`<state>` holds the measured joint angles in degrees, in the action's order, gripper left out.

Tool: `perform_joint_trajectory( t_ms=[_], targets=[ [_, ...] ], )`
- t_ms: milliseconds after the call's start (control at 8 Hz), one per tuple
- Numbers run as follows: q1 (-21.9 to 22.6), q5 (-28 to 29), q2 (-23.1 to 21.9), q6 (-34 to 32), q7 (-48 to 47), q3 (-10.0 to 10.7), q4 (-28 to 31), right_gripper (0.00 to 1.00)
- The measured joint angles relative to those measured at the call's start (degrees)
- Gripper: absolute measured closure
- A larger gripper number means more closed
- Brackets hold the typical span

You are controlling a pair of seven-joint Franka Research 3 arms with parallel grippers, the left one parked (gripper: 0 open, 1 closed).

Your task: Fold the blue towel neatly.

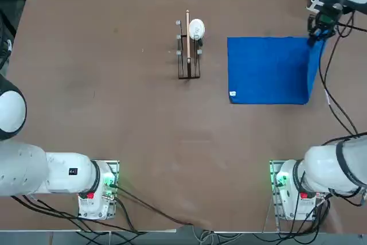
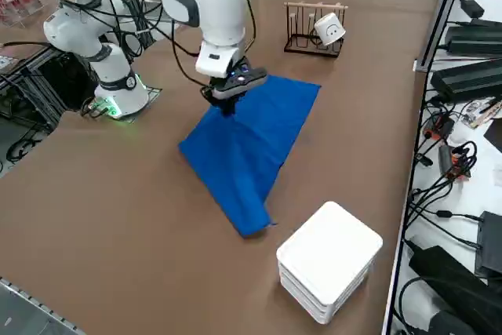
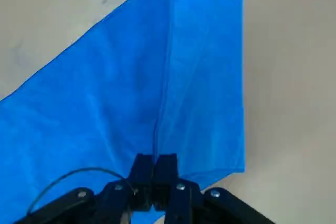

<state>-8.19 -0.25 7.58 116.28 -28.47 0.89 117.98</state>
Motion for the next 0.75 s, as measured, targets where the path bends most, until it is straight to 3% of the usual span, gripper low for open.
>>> perform_joint_trajectory(
  t_ms=[750],
  targets=[
    [12.6,0.1,0.3,-0.8,-2.0,0.0,-0.3,0.98]
  ],
)
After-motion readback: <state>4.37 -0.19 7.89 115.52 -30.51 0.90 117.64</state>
